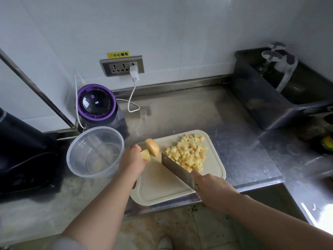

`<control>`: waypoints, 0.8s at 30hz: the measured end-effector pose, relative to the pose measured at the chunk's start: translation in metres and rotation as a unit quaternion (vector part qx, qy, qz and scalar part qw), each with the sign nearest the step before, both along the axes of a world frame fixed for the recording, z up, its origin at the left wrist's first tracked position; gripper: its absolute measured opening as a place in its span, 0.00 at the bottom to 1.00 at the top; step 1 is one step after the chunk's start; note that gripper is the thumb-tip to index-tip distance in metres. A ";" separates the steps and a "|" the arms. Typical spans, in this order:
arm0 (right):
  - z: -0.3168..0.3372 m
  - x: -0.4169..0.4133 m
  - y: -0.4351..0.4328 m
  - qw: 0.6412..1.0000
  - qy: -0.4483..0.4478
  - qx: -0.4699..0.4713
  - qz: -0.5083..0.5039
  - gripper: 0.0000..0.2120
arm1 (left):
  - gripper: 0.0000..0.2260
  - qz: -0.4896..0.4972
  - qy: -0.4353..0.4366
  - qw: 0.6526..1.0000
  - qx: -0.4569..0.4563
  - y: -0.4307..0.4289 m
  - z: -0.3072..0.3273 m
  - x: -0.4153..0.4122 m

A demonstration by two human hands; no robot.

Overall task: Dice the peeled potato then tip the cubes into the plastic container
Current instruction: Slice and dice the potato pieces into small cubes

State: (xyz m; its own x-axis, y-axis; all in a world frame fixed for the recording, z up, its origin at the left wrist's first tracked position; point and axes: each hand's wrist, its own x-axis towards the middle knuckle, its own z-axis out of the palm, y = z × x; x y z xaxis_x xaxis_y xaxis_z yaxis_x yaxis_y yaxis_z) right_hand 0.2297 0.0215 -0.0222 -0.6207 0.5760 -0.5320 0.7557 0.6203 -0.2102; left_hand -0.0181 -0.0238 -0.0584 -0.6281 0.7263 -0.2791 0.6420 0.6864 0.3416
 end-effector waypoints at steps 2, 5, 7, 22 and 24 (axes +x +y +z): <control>0.001 0.000 0.000 1.000 0.000 -0.001 -0.002 0.19 | 0.13 -0.018 0.000 1.000 -0.020 0.005 0.002 -0.002; 0.002 0.000 0.001 1.000 0.002 -0.004 0.000 0.19 | 0.13 -0.036 -0.016 0.999 -0.030 0.009 0.002 -0.004; 0.004 0.000 0.002 1.000 0.003 -0.007 0.005 0.19 | 0.15 -0.044 -0.019 0.998 -0.036 0.009 0.003 -0.005; 0.010 -0.003 0.007 1.000 -0.007 0.004 0.026 0.19 | 0.15 -0.081 0.033 0.992 -0.095 0.008 0.006 -0.003; 0.010 -0.003 0.007 0.999 -0.008 0.006 0.032 0.20 | 0.15 -0.079 0.035 0.991 -0.098 0.004 0.009 -0.001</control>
State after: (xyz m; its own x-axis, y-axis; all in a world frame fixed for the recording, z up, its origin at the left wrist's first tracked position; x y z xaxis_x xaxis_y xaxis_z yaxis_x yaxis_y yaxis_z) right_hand 0.2271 0.0281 -0.0117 -0.6480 0.5421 -0.5350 0.7176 0.6699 -0.1904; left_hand -0.0188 -0.0194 -0.0492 -0.5345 0.7528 -0.3841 0.7639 0.6248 0.1615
